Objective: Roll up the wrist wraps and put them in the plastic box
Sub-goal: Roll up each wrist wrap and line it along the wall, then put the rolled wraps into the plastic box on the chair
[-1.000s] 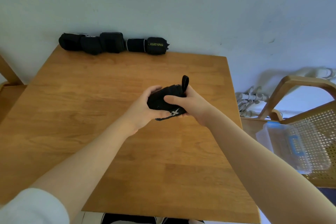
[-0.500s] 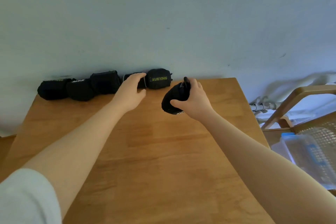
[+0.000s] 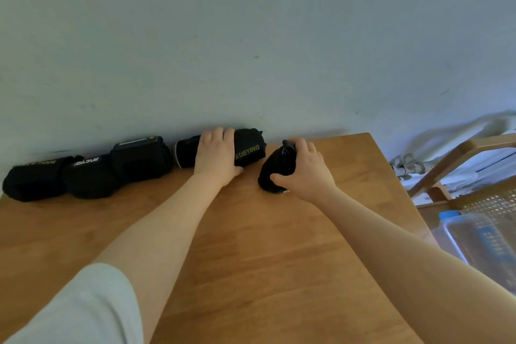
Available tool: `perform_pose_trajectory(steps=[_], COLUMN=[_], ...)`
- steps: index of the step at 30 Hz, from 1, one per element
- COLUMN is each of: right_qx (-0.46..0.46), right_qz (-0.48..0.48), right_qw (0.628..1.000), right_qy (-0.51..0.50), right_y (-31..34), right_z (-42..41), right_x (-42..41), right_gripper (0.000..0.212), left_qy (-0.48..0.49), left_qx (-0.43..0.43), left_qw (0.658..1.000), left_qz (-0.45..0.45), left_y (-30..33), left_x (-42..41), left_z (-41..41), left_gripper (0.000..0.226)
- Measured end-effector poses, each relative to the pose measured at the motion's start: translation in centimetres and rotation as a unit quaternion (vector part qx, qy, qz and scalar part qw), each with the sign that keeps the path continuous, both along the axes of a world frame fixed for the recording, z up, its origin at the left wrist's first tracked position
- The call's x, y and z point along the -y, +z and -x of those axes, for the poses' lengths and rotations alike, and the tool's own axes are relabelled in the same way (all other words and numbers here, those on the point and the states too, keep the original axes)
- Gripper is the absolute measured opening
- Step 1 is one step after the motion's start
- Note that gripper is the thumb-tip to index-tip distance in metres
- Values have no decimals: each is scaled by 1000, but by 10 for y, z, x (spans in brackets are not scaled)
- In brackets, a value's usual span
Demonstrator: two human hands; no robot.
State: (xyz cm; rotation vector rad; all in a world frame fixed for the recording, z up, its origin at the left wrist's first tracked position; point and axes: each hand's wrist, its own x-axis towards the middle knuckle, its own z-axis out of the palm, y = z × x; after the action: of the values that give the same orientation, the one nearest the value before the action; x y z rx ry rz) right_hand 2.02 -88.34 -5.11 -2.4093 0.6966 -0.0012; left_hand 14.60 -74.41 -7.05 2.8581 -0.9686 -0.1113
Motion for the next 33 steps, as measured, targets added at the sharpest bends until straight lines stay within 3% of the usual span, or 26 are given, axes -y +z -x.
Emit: perform_pose_trajectory(steps=[3,6,8,25,33], right_qx=[26,33,29,94,81], right_qz=[-30,-12,10,28,30], right_qw=[999,999,999,993,995], right_qy=[-30,-5,13,67,39], right_y=[2,10,15,75,62], right_z=[11,30,46,205,265], right_x=[7,17,26,122,144], right_gripper=[76,76,74,71,71], left_qy=[-9,26,24,-14,-35], left_qx=[-40,-155,-175,-29,-52], left_qw=[999,980,973,970,978], left_qz=[15,122,150,240,199], left_y=[3,15,24,82,76], left_x=[2,10,15,80,107], left_z=[13,39,59,261,317], left_gripper=[75,73,71,67,71])
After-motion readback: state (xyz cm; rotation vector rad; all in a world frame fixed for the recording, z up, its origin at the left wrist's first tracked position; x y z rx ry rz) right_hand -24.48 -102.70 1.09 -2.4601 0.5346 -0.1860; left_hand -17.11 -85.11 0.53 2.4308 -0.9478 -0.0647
